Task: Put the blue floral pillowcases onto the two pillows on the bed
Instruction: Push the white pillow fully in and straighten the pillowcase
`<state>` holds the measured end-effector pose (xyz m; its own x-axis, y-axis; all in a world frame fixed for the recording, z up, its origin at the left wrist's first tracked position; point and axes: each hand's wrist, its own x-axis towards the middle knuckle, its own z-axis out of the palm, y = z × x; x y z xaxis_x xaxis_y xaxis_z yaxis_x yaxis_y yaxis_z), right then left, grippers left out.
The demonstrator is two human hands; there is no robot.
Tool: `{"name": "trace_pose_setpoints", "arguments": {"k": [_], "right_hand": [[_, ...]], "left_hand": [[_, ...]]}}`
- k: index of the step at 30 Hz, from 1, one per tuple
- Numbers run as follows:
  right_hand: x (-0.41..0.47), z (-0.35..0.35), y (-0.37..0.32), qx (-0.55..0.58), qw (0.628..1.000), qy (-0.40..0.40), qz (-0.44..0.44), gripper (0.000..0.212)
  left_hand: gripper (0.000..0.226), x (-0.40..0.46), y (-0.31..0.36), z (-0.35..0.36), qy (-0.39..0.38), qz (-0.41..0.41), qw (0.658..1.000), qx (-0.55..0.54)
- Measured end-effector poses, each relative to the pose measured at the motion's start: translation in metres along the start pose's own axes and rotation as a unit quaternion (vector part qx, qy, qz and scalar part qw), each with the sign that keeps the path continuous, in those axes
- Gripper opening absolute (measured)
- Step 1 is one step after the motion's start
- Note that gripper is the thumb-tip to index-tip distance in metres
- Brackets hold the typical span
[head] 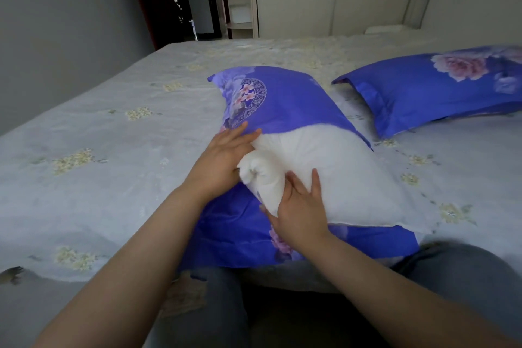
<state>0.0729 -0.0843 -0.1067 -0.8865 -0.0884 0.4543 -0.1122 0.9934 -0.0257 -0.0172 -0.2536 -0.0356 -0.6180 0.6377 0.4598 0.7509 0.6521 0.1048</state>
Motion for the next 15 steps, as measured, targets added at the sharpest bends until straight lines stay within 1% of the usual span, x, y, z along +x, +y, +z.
{"name": "trace_pose_setpoints", "arguments": {"k": [1, 2, 3, 4, 5, 7, 8, 10, 11, 12, 13, 14, 15], "right_hand": [[0.001, 0.002, 0.002, 0.033, 0.999, 0.033, 0.009, 0.046], [0.003, 0.002, 0.007, 0.083, 0.995, 0.054, 0.022, 0.036], [0.006, -0.001, 0.012, 0.136, 0.988, 0.061, 0.042, 0.032], [0.007, -0.006, 0.015, 0.184, 0.979, 0.059, 0.062, 0.032], [0.009, -0.01, 0.019, 0.228, 0.969, 0.044, 0.084, 0.036], [0.008, -0.011, 0.028, 0.29, 0.949, 0.003, 0.121, 0.048], [0.007, -0.011, 0.031, 0.307, 0.942, -0.022, 0.132, 0.054], [0.003, -0.012, 0.04, 0.332, 0.931, -0.048, 0.142, 0.058], [0.001, -0.016, 0.042, 0.335, 0.931, -0.039, 0.141, 0.056], [-0.005, -0.018, 0.051, 0.317, 0.938, -0.006, 0.143, 0.051], [-0.01, -0.019, 0.055, 0.276, 0.952, 0.045, 0.126, 0.049], [-0.016, -0.018, 0.061, 0.213, 0.967, 0.092, 0.103, 0.051], [-0.025, -0.015, 0.072, 0.141, 0.978, 0.116, 0.097, 0.057]], "left_hand": [[0.038, 0.013, 0.005, 0.001, -0.007, 0.011, 1.0, -0.01], [0.046, 0.027, 0.01, 0.007, -0.022, 0.009, 0.999, -0.03], [0.052, 0.044, 0.016, 0.012, -0.044, 0.002, 0.998, -0.051], [0.053, 0.056, 0.02, 0.017, -0.07, -0.006, 0.995, -0.064], [0.049, 0.07, 0.024, 0.023, -0.097, -0.011, 0.993, -0.067], [0.03, 0.092, 0.031, 0.036, -0.155, -0.033, 0.986, -0.056], [0.023, 0.1, 0.033, 0.04, -0.174, -0.047, 0.983, -0.047], [0.03, 0.113, 0.038, 0.049, -0.193, -0.067, 0.979, -0.025], [0.035, 0.117, 0.037, 0.05, -0.194, -0.08, 0.978, -0.007], [0.04, 0.128, 0.04, 0.058, -0.196, -0.085, 0.977, 0.008], [0.045, 0.13, 0.038, 0.058, -0.192, -0.1, 0.976, 0.03], [0.05, 0.131, 0.037, 0.061, -0.195, -0.114, 0.973, 0.05], [0.055, 0.133, 0.038, 0.066, -0.199, -0.124, 0.97, 0.06]]}}
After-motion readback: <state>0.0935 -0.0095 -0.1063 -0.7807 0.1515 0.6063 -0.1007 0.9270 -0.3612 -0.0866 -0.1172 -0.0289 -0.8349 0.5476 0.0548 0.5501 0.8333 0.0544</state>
